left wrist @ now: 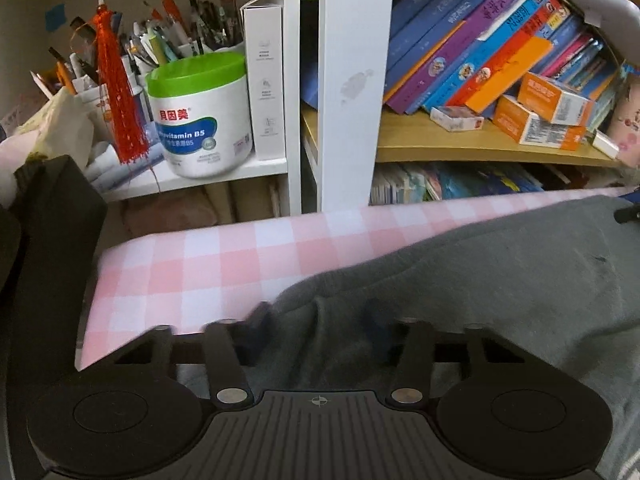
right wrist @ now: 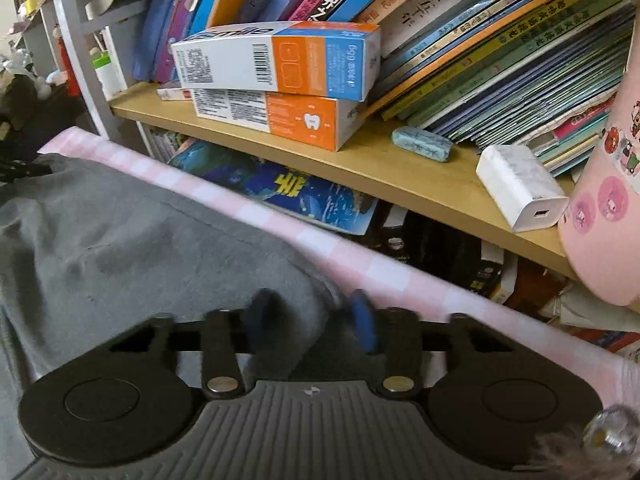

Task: Fold clothes
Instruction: 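Grasp the sweatshirt hem with the left tool while the right tool grasps another hem edge, then lift the hem and fold it over toward the collar with both tools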

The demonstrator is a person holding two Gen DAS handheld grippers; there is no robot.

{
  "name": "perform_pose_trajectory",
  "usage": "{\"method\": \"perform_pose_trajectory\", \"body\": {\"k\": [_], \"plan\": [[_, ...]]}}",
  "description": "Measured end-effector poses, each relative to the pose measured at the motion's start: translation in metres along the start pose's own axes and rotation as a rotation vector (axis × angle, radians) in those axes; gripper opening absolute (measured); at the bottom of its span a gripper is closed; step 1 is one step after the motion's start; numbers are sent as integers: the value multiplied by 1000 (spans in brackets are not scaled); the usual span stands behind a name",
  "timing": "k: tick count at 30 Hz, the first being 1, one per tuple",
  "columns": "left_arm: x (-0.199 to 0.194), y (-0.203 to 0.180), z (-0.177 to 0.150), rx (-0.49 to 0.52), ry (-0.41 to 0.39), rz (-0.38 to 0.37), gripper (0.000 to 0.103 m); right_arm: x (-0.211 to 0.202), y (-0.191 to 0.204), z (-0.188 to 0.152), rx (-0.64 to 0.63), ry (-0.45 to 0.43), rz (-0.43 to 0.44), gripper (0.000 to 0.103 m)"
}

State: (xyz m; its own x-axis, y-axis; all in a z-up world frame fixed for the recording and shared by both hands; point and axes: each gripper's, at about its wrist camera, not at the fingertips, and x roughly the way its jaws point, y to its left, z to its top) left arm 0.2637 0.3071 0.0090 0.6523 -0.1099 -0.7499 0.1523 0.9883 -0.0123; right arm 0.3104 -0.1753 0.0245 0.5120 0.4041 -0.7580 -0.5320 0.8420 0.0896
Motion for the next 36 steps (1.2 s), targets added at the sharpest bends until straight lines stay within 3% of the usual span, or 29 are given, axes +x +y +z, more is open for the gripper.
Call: {"method": "perform_pose_trajectory", "body": {"k": [1,4,11,19,21,25,30,33,34,35,36], "plan": [[-3,-1,-1,8,8,15,18,-1,1,0,2,6,11,17],[-15,-8,-4,60,5,71,14,-10,6,-4,6,-36,-7,15],[-84,-28,-16,105,-213,142,13,-69,44,-15,-104,-246,-118,15],[-180,-55,-75,104,-365,135,13,-160,103,-89,-285,-371,-178,15],[-202,-63,-99,82,-383,131,13,-183,118,-109,-330,-401,-192,15],[-228,-77,-150,52,-384,125,15,-215,146,-161,-392,-382,-177,18],[-236,-86,-214,-24,-341,123,26,-243,180,-224,-473,-335,-173,32],[-240,-85,-245,-131,-341,115,48,-246,188,-251,-434,-291,-168,38],[-243,-83,-252,-187,-353,101,64,-245,188,-256,-395,-270,-162,49],[-248,-80,-262,-262,-387,76,72,-245,185,-260,-332,-249,-152,59],[-254,-79,-269,-319,-426,47,73,-245,182,-263,-258,-230,-141,62]]}}
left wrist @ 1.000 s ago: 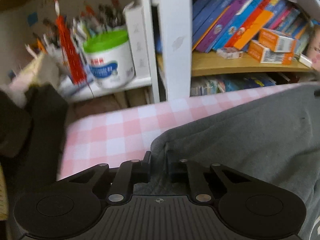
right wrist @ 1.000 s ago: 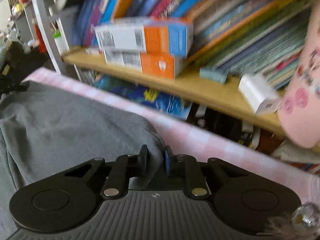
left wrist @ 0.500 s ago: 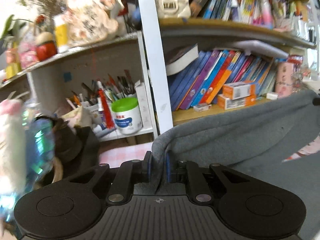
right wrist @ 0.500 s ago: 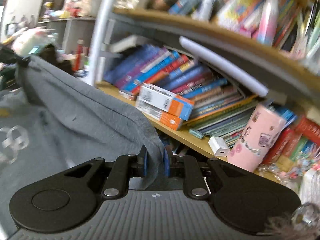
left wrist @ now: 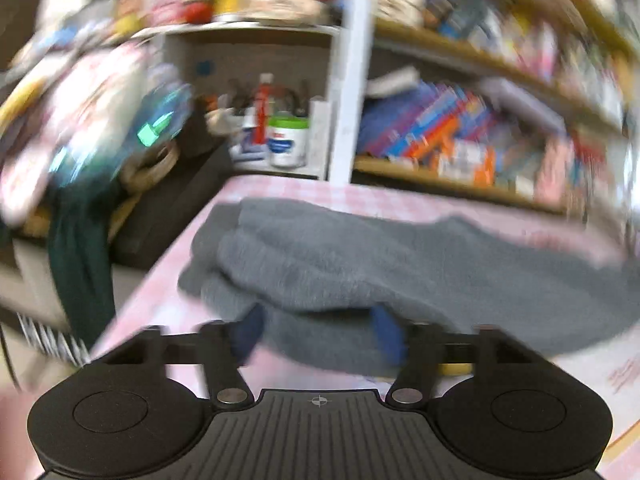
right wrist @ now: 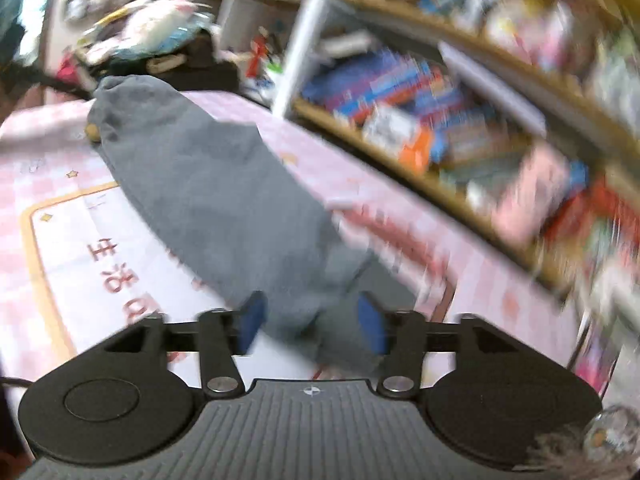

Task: Fold clothes
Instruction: 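Lift the hem and fold it over toward the collar with both tools, then lay the folded sweatshirt down and open both tools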

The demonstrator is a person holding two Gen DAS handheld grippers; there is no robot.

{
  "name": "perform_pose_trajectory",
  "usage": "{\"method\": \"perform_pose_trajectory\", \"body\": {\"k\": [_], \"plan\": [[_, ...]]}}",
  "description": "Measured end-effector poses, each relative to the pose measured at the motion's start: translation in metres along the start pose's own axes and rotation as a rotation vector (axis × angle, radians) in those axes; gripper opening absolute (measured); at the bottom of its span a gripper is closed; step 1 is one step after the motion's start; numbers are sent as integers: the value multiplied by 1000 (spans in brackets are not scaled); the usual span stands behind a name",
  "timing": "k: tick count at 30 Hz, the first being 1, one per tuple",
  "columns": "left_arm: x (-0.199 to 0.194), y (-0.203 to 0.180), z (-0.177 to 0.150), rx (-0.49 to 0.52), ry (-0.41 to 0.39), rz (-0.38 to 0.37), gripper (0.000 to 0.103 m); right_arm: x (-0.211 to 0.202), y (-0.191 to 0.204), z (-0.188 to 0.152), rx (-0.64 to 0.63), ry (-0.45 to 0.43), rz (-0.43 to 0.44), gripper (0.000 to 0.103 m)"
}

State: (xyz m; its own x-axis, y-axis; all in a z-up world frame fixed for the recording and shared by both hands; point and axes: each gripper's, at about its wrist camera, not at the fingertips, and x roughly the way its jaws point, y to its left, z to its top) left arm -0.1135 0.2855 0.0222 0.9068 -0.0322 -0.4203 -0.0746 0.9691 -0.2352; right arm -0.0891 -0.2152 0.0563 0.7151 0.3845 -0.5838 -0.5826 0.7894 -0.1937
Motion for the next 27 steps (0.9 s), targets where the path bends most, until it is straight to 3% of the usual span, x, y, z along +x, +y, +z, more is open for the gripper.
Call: {"method": "perform_pose_trajectory", "body": {"k": [4,7,10,16,17,18,20,22,25,27], "plan": [[-15,18,-17,-288,-143,-138,78,-7,-15,-11,315,-5,90,66],[-1,24,-20,-446,-142,-173,78,-5,-25,-13,511,-22,126,70],[11,23,-22,-513,-150,-187,78,4,-33,-14,666,-12,121,68],[22,19,-27,-535,-178,-162,78,23,-49,-14,975,7,111,41],[23,19,-29,-538,-180,-154,78,26,-51,-14,1026,10,109,29],[23,19,-29,-539,-181,-150,78,28,-52,-13,1038,9,93,16],[24,20,-31,-542,-182,-144,78,22,-47,-4,970,-39,39,10],[25,20,-32,-544,-183,-139,78,-1,-31,13,795,-166,-31,9],[27,20,-33,-544,-172,-133,78,-31,-13,21,666,-312,-75,9],[29,19,-33,-545,-155,-131,78,-28,-15,13,696,-270,-91,9]]}}
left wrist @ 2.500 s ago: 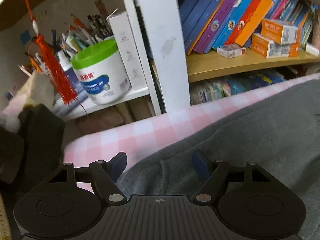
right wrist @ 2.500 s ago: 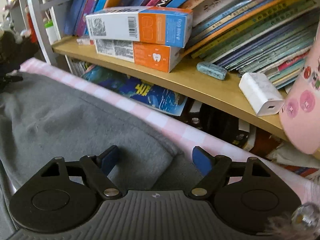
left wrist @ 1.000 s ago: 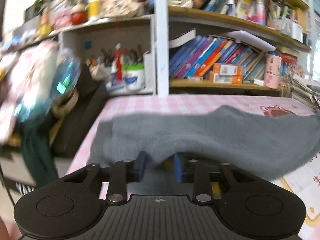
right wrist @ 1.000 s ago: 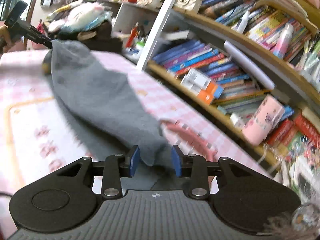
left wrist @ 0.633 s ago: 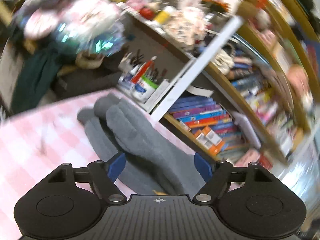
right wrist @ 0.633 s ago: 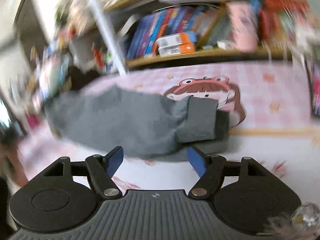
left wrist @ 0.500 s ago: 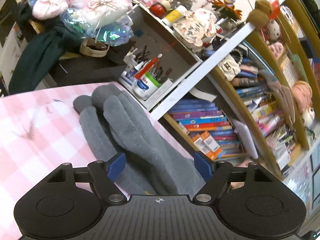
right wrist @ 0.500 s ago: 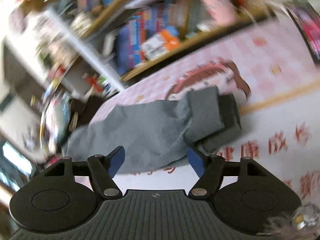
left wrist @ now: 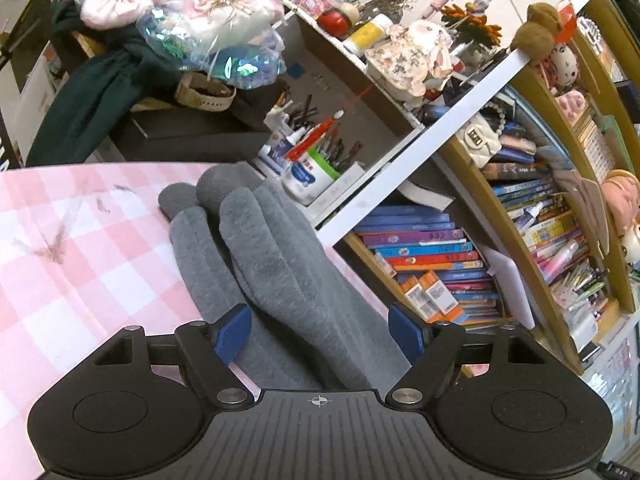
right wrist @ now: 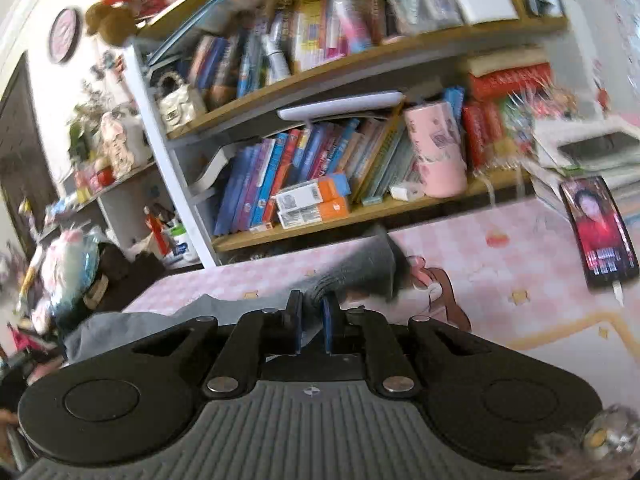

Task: Fold clothes
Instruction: 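Lay the folded sweatshirt down and open both tools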

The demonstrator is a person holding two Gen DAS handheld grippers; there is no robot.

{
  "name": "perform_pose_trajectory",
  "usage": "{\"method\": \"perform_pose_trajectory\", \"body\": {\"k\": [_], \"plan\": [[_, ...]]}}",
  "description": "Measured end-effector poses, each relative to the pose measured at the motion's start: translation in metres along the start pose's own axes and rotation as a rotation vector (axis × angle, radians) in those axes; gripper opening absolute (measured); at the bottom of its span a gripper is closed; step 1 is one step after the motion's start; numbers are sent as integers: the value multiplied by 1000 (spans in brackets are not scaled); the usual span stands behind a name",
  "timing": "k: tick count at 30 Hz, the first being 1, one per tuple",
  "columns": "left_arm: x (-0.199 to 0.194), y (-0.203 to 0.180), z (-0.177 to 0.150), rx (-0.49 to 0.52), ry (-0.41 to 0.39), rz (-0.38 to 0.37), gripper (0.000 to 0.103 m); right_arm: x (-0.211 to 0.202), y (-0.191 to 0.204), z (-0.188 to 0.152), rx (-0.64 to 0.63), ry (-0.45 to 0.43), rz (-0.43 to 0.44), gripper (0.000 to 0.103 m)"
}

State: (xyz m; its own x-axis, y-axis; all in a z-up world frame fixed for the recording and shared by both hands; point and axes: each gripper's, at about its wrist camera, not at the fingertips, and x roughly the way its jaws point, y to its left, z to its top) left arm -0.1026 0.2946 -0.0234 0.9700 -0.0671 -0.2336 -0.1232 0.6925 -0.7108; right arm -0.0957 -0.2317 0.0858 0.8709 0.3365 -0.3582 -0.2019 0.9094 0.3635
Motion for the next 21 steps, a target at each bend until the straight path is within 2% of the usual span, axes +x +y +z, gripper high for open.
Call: {"method": "perform_pose_trajectory", "body": {"k": [3,5,8,11,16,18,21], "plan": [[2,1,0,0,19,-3,78,28,-27,-22,68,172,-92,10],[1,3,0,-10,24,-12,78,39,-39,-35,108,229,-110,16],[0,4,-1,-14,19,-18,78,36,-41,-42,107,204,-134,36],[1,1,-1,6,21,12,78,28,-39,-39,89,187,-155,43],[1,0,-1,10,24,19,78,35,-9,-36,-96,144,-119,54],[1,-1,-1,11,25,20,78,38,4,-34,-174,126,-102,64],[2,-2,-1,12,26,22,78,43,24,-32,-292,99,-77,69]]}}
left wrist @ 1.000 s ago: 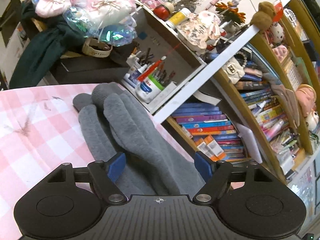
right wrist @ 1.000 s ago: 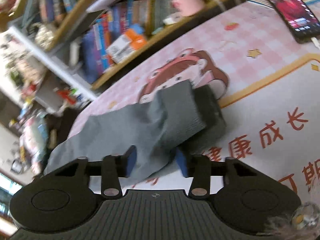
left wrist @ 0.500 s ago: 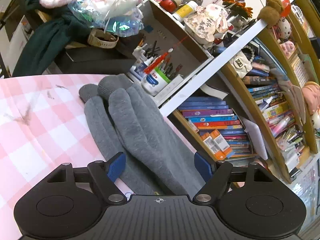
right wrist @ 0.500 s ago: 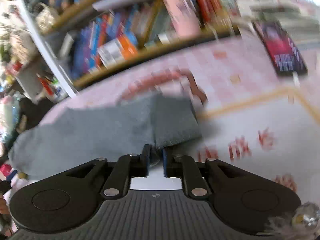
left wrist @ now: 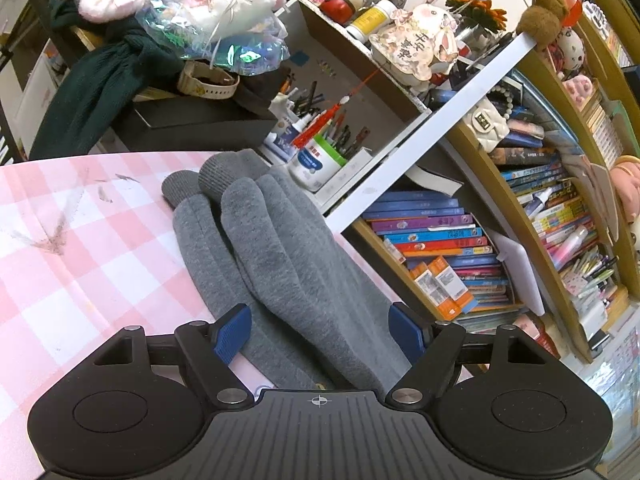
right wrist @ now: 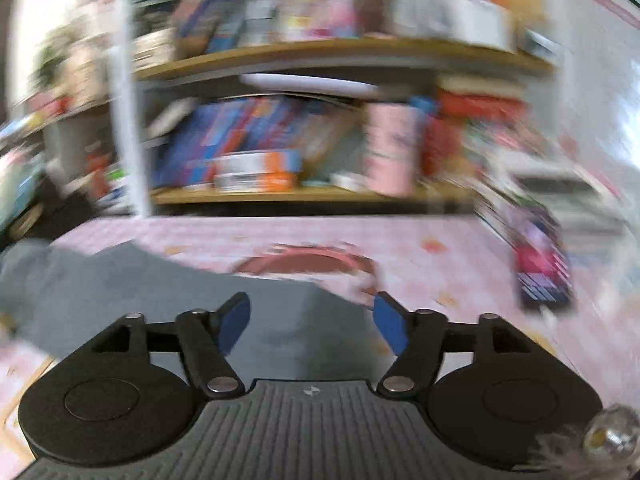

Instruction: Fold clothes

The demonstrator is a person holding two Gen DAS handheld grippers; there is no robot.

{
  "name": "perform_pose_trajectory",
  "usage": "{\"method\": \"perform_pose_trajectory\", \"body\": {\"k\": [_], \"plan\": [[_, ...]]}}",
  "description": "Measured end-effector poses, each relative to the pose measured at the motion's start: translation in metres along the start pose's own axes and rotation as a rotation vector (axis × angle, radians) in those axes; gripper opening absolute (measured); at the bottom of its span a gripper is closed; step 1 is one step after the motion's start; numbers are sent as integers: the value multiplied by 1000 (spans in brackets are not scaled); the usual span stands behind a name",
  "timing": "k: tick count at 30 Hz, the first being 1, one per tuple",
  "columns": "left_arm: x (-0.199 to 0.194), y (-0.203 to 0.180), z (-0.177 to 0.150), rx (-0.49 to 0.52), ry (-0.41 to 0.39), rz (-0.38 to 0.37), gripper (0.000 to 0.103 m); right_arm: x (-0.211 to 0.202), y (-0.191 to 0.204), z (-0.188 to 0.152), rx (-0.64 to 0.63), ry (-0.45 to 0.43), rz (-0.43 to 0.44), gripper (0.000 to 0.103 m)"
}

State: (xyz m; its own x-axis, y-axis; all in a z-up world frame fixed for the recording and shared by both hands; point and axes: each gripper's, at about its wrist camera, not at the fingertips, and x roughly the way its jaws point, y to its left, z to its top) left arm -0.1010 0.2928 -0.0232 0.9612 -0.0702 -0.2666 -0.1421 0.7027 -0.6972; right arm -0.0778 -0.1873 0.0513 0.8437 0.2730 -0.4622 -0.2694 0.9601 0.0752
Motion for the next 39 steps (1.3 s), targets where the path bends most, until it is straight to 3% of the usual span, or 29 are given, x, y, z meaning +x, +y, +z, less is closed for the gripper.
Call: {"method": "perform_pose_trajectory", "body": {"k": [5,7,9,12,16,26,28,30,39], "plan": [[0,0,0,-2,-1,-4,79,9,22,5,-147,-18,20,64],[1,0,0,1,1,-3,79,17,22,1,-166,6,23,49],[2,-1,0,6,5,1,79,24,23,-3,-185,31,27,27],[3,-2,0,13,10,9,79,35,25,-9,-214,68,32,15],[4,-3,0,20,15,18,79,50,27,-18,-253,118,40,15],[10,-12,-1,73,50,85,79,48,29,-24,-296,97,44,15],[9,-12,-1,74,49,90,79,48,30,-24,-297,96,45,19],[8,-12,-1,74,46,95,79,48,30,-23,-298,94,51,33],[8,-12,-2,71,43,99,79,45,30,-23,-300,86,75,35]]}}
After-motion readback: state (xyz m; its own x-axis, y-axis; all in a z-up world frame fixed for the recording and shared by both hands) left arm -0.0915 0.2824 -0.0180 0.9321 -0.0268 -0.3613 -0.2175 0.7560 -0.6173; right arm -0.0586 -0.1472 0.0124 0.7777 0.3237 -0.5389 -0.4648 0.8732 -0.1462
